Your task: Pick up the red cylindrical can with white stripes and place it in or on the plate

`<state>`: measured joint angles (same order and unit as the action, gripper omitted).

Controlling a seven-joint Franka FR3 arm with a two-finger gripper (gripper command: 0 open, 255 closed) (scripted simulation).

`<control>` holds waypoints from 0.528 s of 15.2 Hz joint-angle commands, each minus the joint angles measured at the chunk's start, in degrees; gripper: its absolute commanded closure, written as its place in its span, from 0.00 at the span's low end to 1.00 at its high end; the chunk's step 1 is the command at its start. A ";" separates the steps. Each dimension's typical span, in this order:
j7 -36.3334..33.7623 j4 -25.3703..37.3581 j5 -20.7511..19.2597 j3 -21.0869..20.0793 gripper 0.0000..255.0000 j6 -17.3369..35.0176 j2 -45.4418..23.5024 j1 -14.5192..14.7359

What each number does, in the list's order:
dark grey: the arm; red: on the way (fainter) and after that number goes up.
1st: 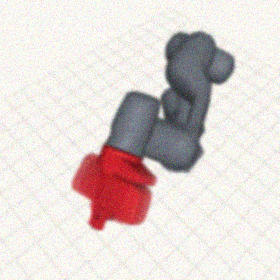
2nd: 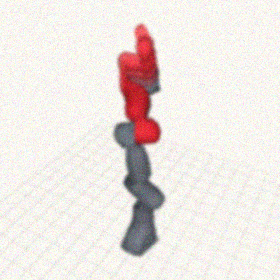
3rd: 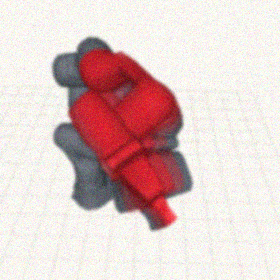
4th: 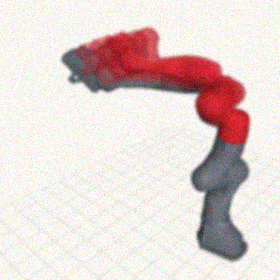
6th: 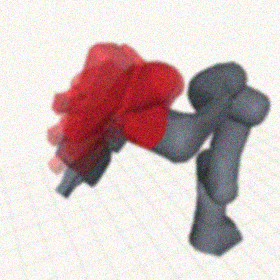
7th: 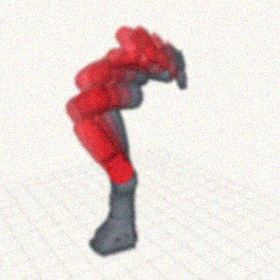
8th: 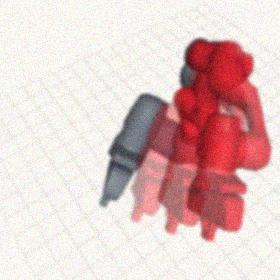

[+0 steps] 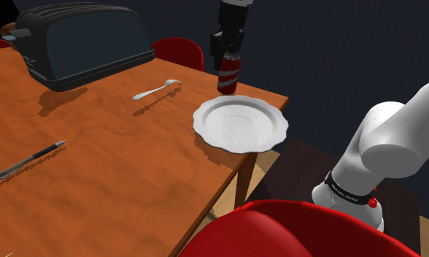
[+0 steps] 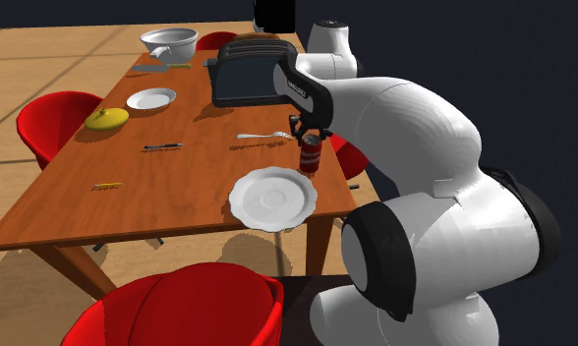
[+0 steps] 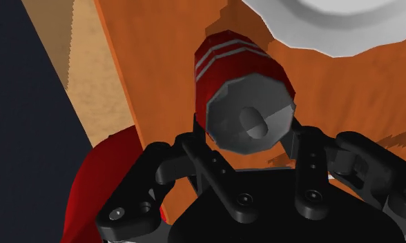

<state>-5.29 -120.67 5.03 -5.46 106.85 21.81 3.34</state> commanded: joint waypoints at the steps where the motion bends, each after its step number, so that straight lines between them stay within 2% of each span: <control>1: -0.08 1.49 -0.05 0.03 1.00 -1.45 -0.05 -0.02; 6: -0.30 5.84 -0.19 0.12 1.00 -5.26 -0.57 -0.08; 7: -0.30 4.63 -0.15 0.06 1.00 -4.26 -0.36 -0.04; 8: -0.30 4.63 -0.15 0.06 0.00 -4.26 -0.36 -0.04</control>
<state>-5.59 -116.03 4.88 -5.40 102.59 21.46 3.30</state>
